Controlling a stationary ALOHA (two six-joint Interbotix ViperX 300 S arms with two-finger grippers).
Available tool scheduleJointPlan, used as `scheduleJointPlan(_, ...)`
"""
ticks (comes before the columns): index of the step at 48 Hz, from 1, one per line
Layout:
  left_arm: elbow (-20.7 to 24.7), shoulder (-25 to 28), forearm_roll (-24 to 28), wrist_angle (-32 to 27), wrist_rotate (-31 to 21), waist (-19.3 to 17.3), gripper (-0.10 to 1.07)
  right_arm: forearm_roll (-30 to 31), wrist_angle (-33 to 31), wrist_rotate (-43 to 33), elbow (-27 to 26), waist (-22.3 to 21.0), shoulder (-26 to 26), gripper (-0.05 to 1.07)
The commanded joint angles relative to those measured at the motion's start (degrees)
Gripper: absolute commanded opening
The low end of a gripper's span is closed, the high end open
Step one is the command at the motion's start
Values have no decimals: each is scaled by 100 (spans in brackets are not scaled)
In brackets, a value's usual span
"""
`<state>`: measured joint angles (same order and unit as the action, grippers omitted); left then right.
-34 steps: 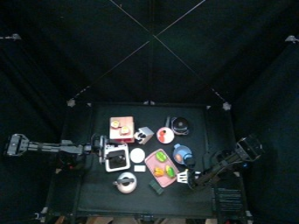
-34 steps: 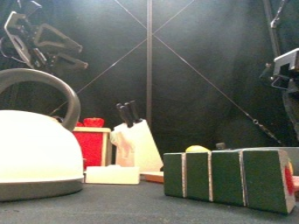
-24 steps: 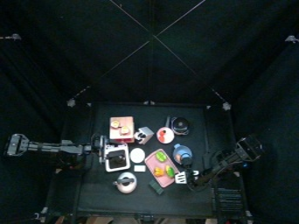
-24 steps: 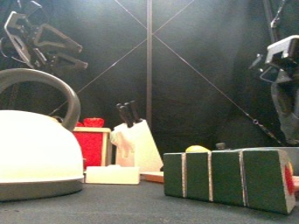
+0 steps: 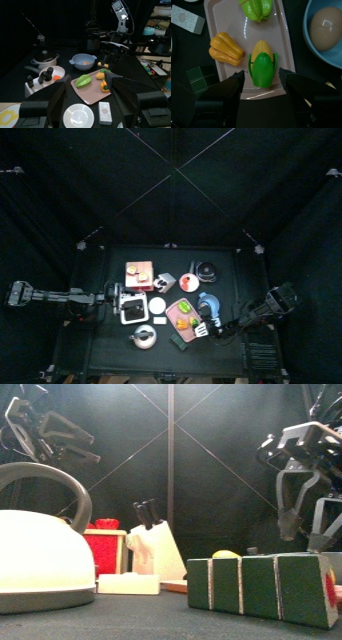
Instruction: Grab corn
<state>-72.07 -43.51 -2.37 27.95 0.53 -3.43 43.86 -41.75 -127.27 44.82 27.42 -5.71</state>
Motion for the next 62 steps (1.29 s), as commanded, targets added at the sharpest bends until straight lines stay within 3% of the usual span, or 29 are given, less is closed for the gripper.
scheduleJointPlan(1, 79, 9, -9, 26, 0, -9, 91, 53, 26, 9, -70, -62, 35, 90)
scheduleJointPlan(31, 62, 9, -9, 26, 0, -53, 91, 220, 598, 0, -123, -185, 624, 90)
scheduleJointPlan(48, 62, 9, -9, 26, 0, -53, 91, 202, 598, 0, -141, -185, 686, 89)
scheduleJointPlan(62, 53, 9, -9, 26, 0, -62, 91, 123, 615, 9, -141, -193, 686, 80)
